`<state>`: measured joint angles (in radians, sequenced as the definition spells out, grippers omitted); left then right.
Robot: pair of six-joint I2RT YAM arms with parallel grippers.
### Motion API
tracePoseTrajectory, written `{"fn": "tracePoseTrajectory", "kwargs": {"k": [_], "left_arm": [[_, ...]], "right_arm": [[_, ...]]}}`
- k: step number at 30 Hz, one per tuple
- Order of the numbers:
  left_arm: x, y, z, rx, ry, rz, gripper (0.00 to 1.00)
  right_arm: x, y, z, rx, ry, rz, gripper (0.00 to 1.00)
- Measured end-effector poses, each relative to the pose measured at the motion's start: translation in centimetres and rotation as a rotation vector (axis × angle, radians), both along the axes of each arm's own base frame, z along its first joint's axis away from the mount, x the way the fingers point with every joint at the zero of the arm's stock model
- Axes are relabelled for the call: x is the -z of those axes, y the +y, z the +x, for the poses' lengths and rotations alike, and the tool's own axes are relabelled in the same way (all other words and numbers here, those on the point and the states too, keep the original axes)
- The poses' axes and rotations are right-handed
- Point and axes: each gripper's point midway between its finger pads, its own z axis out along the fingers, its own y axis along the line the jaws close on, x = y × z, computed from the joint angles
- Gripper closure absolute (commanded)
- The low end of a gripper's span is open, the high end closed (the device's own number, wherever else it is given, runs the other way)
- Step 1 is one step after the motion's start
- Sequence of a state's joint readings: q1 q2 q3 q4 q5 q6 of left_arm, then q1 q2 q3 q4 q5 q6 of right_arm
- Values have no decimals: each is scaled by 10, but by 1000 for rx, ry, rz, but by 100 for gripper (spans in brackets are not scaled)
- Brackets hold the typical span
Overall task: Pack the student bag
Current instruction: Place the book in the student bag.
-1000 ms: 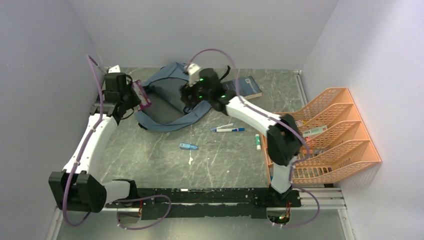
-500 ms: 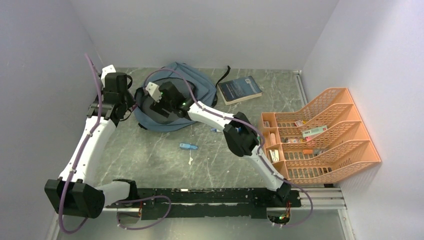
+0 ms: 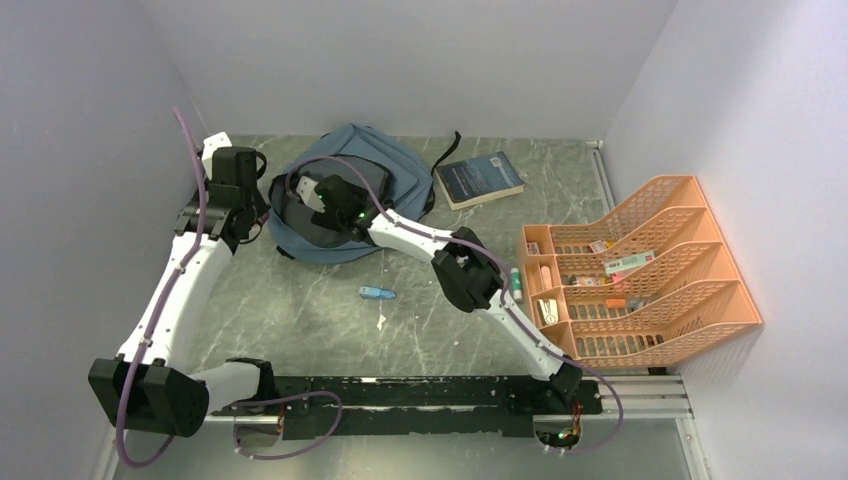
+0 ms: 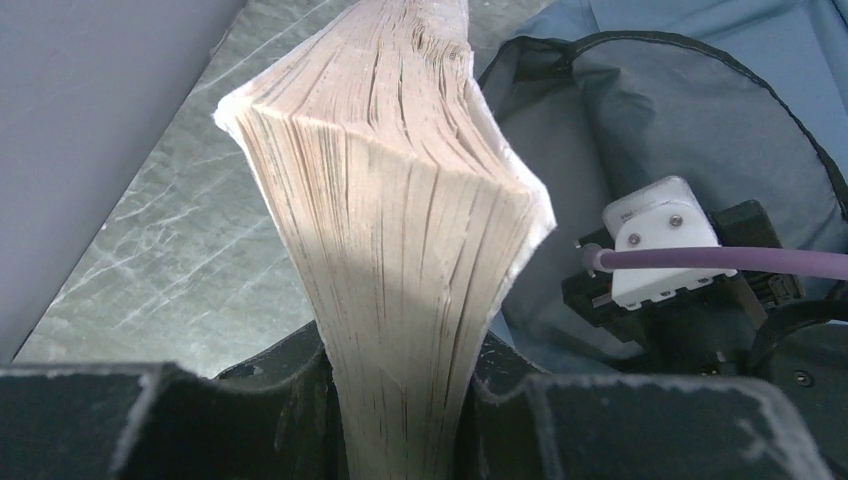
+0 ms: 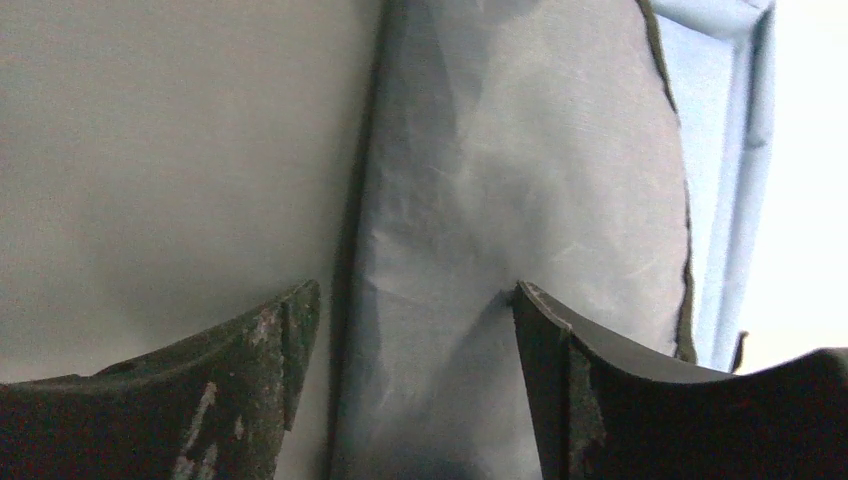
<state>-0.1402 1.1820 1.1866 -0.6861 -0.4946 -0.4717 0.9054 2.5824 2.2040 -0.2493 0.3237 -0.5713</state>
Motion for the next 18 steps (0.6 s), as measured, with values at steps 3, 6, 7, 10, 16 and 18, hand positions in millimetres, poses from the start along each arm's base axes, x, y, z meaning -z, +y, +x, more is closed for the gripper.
{"fn": "tracePoseTrajectory", "kwargs": {"k": [3, 6, 7, 10, 16, 18], "left_arm": [[0, -1, 0, 3, 0, -1, 95], [0, -2, 0, 8, 0, -5, 95], [0, -2, 1, 10, 0, -6, 95], [1, -5, 1, 23, 1, -13, 95], [1, -17, 5, 88, -2, -51, 95], [0, -25, 6, 125, -4, -69, 95]], "right_arm": [[0, -6, 7, 41, -60, -40, 48], [-1, -9, 10, 71, -99, -58, 61], [-1, -10, 10, 74, -107, -63, 66], [-2, -11, 12, 89, -122, -61, 85], [-4, -10, 10, 104, -90, -16, 100], [-7, -10, 7, 108, -64, 7, 100]]}}
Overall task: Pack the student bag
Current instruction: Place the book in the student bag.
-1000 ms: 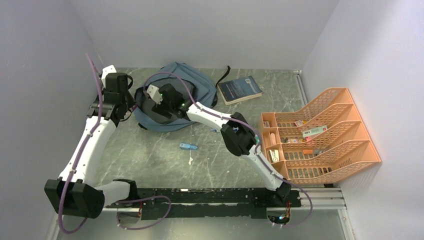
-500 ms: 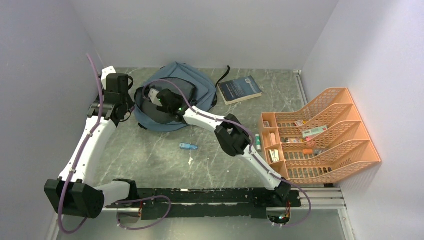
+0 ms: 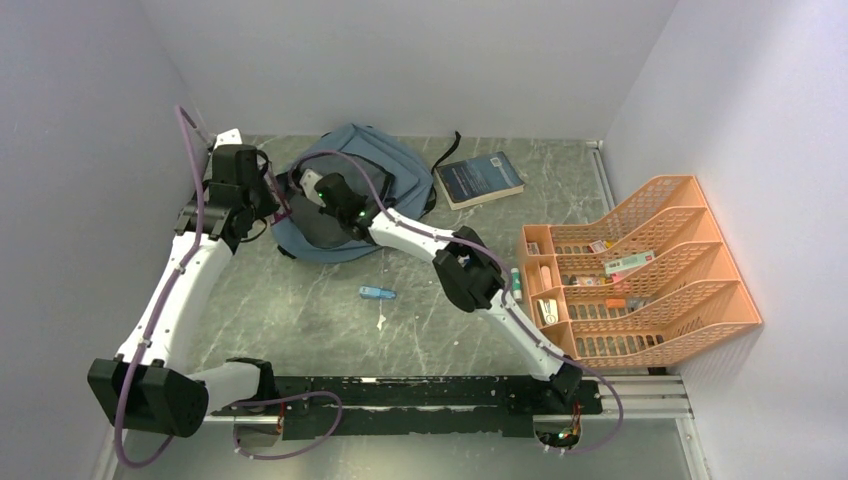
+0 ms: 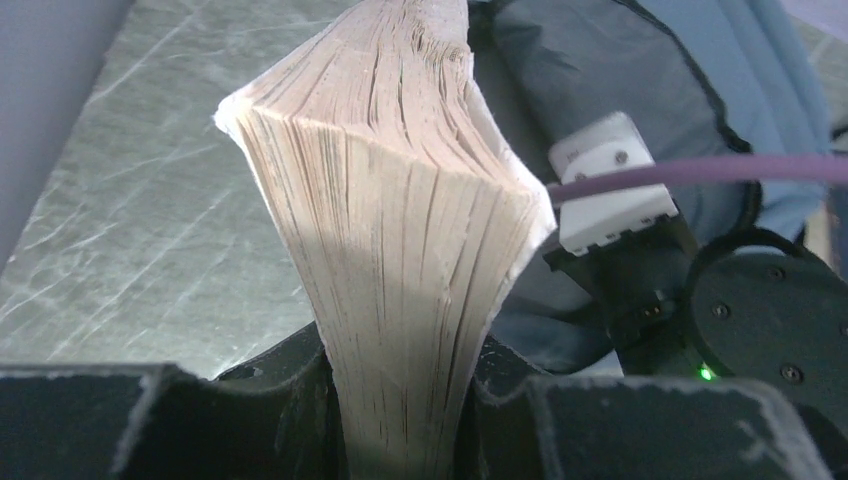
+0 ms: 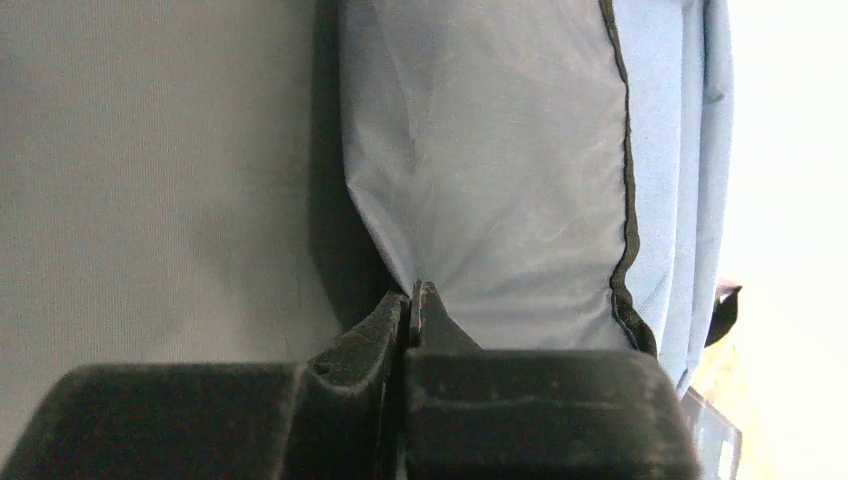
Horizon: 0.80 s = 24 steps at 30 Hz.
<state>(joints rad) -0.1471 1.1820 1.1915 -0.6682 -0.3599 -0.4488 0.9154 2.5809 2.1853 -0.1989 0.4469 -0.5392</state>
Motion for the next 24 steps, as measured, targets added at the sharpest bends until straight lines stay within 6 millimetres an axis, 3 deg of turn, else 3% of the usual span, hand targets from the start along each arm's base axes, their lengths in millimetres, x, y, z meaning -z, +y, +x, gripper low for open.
{"fn": "tracePoseTrajectory", "kwargs": {"k": [5, 13, 19, 24], "left_arm": [[-7, -23, 6, 99, -27, -58, 95], [-7, -51, 10, 200, -52, -161, 95], [1, -58, 11, 207, -49, -208, 95], [9, -57, 11, 185, -41, -250, 95]], "right_arm": [[-21, -1, 0, 22, 73, 97, 100], [-73, -11, 4, 76, 168, 278, 100], [-102, -20, 2, 158, 215, 397, 100], [-109, -21, -8, 221, 277, 480, 100]]}}
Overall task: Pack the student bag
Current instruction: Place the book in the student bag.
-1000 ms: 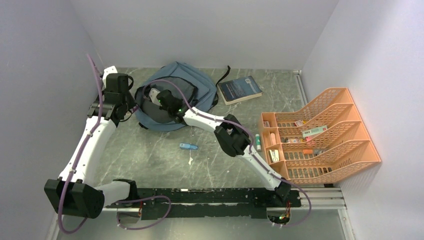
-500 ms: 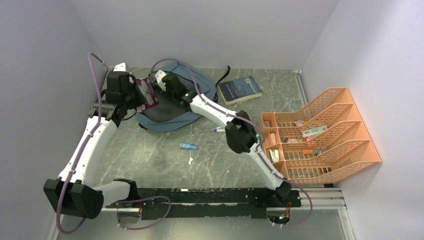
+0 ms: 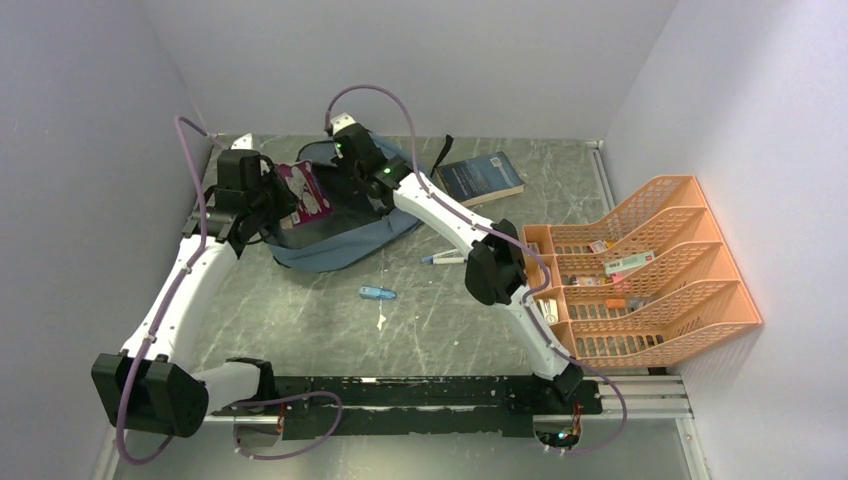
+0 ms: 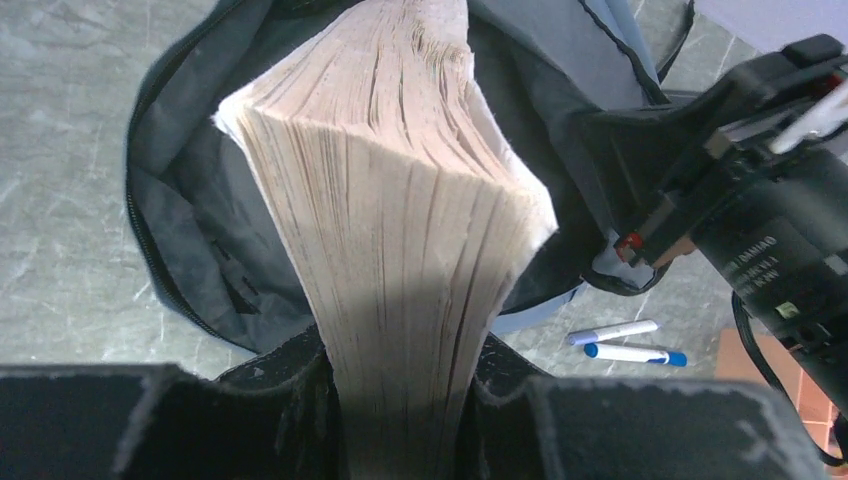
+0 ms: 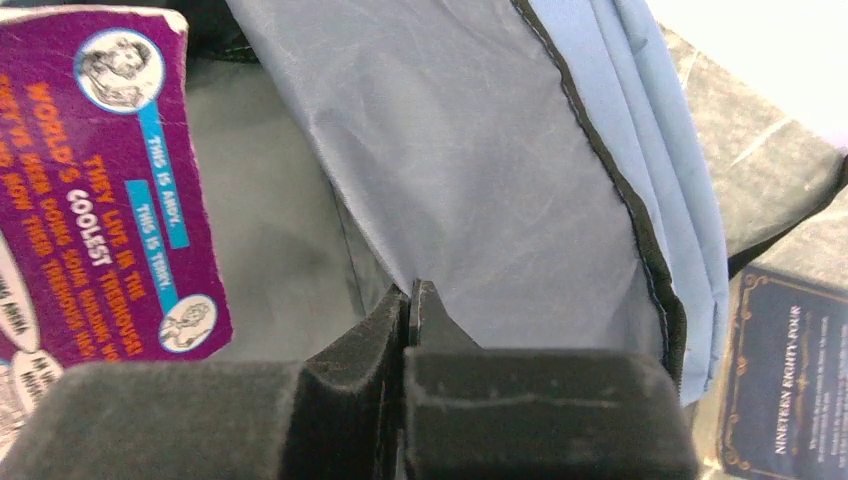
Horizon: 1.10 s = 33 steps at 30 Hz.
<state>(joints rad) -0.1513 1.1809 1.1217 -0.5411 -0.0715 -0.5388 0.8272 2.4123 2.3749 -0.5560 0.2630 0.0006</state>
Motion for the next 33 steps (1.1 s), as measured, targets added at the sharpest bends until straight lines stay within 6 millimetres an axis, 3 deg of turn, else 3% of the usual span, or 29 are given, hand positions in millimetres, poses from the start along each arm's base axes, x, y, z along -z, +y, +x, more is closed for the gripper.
{"fn": "tracePoseTrajectory", "kwargs": {"k": [13, 23, 33], "left_arm": [[26, -5, 1, -19, 54, -141, 95], [71, -28, 20, -21, 141, -307, 95], [64, -53, 53, 0, 33, -512, 95]], "right_arm": [[-5, 7, -10, 84, 97, 142, 100], [-10, 7, -16, 86, 104, 165, 100], [-13, 6, -22, 80, 104, 188, 100]]}}
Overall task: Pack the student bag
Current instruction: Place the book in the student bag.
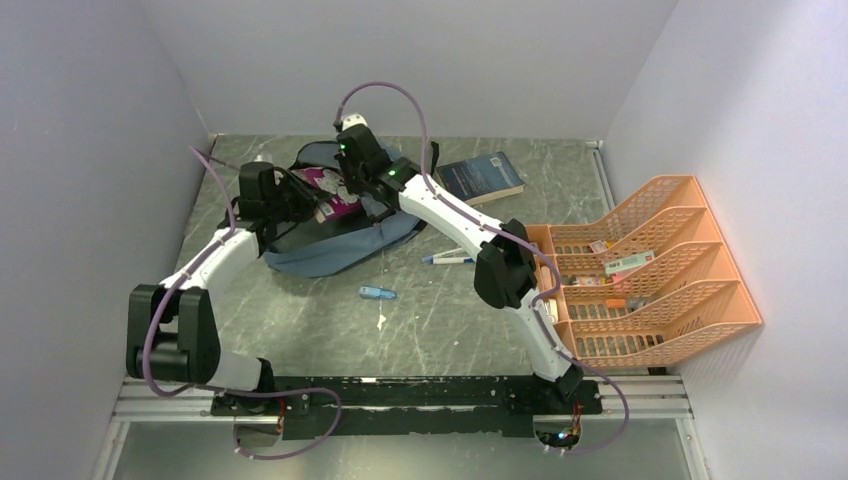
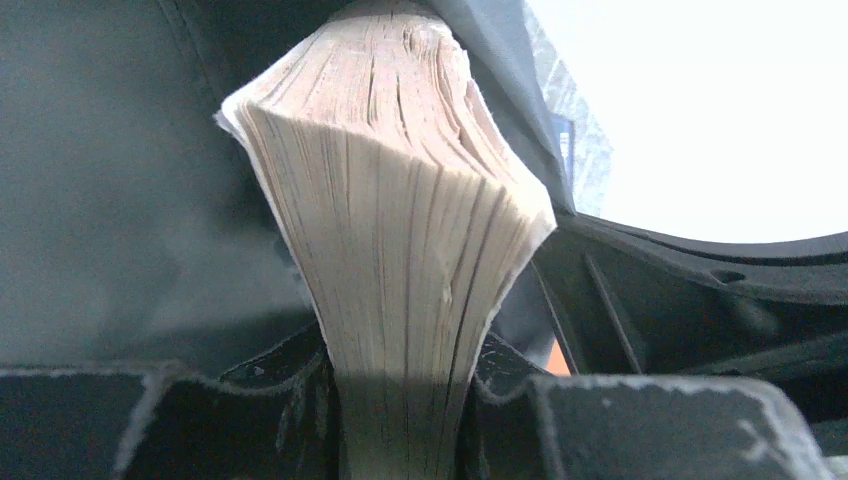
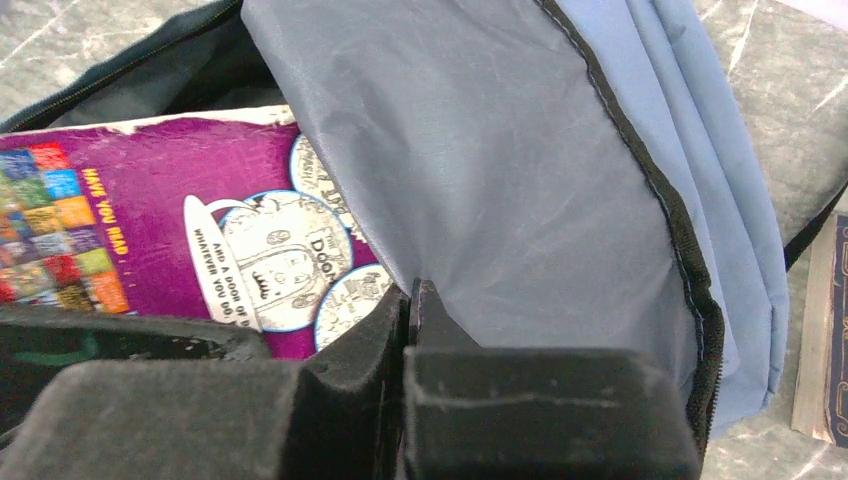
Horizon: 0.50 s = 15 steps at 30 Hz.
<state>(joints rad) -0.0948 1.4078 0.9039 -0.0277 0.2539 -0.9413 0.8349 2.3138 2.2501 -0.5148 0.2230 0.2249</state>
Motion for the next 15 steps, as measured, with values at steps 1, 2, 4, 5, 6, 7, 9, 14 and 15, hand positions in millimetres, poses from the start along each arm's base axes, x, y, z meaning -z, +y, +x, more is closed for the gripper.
{"fn": "tracePoseTrajectory", "kwargs": {"k": [1, 2, 4, 5, 6, 7, 9, 14, 15], "left_arm": [[1, -2, 2, -5, -12, -25, 95], [4, -4, 4, -10, -18, -48, 95], [12, -7, 8, -17, -22, -88, 95], [18, -9, 12, -19, -26, -108, 95], [24, -11, 15, -20, -27, -124, 95], [29, -12, 18, -21, -25, -136, 95], [38, -18, 29, -4, -41, -166, 95], [59, -31, 52, 37, -75, -229, 95], [63, -33, 56, 42, -79, -237, 95]], "right_arm": [[-1, 0, 0, 0, -2, 3, 100], [-1, 0, 0, 1, -4, 7, 100], [-2, 1, 0, -2, -4, 15, 100], [-2, 1, 0, -3, -2, 17, 100], [-2, 2, 0, -6, -1, 20, 100], [-1, 3, -1, -9, 2, 23, 100], [1, 4, -2, -17, 9, 28, 100], [6, 6, -6, -28, 24, 39, 100], [6, 6, -7, -30, 26, 40, 100]]}}
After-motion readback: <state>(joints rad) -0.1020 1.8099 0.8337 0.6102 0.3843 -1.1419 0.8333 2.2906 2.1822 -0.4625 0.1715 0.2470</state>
